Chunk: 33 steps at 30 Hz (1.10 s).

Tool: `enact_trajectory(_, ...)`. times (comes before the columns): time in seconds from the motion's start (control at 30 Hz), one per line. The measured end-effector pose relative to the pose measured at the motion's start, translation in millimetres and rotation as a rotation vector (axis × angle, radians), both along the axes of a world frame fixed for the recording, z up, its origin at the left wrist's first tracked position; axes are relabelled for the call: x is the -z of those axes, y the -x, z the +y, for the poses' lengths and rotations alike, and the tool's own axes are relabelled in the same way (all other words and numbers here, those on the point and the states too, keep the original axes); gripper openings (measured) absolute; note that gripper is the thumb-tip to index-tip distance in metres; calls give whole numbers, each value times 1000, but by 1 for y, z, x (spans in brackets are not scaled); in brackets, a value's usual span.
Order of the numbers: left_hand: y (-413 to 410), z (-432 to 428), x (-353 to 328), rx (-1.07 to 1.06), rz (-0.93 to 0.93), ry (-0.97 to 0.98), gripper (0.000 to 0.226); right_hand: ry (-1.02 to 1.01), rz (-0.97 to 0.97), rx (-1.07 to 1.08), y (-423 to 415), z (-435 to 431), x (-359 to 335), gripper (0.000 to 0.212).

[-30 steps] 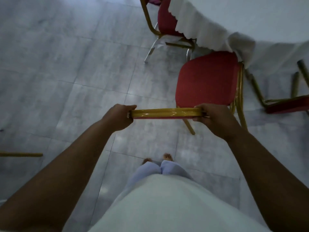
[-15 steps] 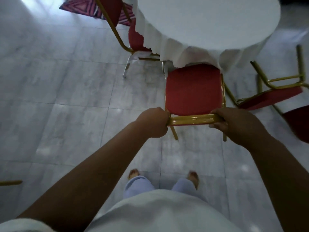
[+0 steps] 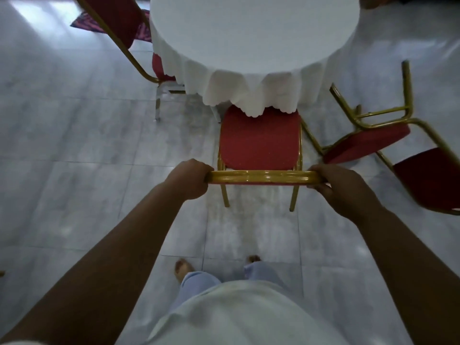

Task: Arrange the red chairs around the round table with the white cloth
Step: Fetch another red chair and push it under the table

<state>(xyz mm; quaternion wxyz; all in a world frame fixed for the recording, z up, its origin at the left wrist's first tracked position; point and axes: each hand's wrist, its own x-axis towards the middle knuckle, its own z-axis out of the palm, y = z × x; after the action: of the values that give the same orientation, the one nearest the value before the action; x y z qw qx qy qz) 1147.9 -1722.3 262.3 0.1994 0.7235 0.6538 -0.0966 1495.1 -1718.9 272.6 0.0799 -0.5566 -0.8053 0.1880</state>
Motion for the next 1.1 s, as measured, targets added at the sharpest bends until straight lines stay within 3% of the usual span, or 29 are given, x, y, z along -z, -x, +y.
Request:
enact_trajectory(0.33, -36, 11, 5, -105, 35, -13, 34, -35, 52, 1, -29, 26, 28, 21)
enact_trajectory(0.53, -34, 5, 11, -199, -82, -37, 44, -7, 28, 18, -24, 29, 30, 21)
enact_trajectory(0.6, -38, 2, 7, -208, -148, -26, 52, 23, 31, 15, -25, 30, 27, 28)
enact_trajectory(0.73, -42, 0, -13, -238, -409, 101, 77, 153, 51, 34, -20, 37, 18, 65)
enact_trajectory(0.83, -43, 8, -7, -392, -529, 39, 74, 160, 94, 118, -3, 44, 22, 70)
enact_trajectory(0.97, -52, 22, 23, -434, -393, -121, 67, 81, 122, 239, 15, 50, 38, 73)
enact_trajectory(1.1, -53, 32, 41, -420, -336, -245, 63, 48, 128, 276, 16, 57, 48, 62)
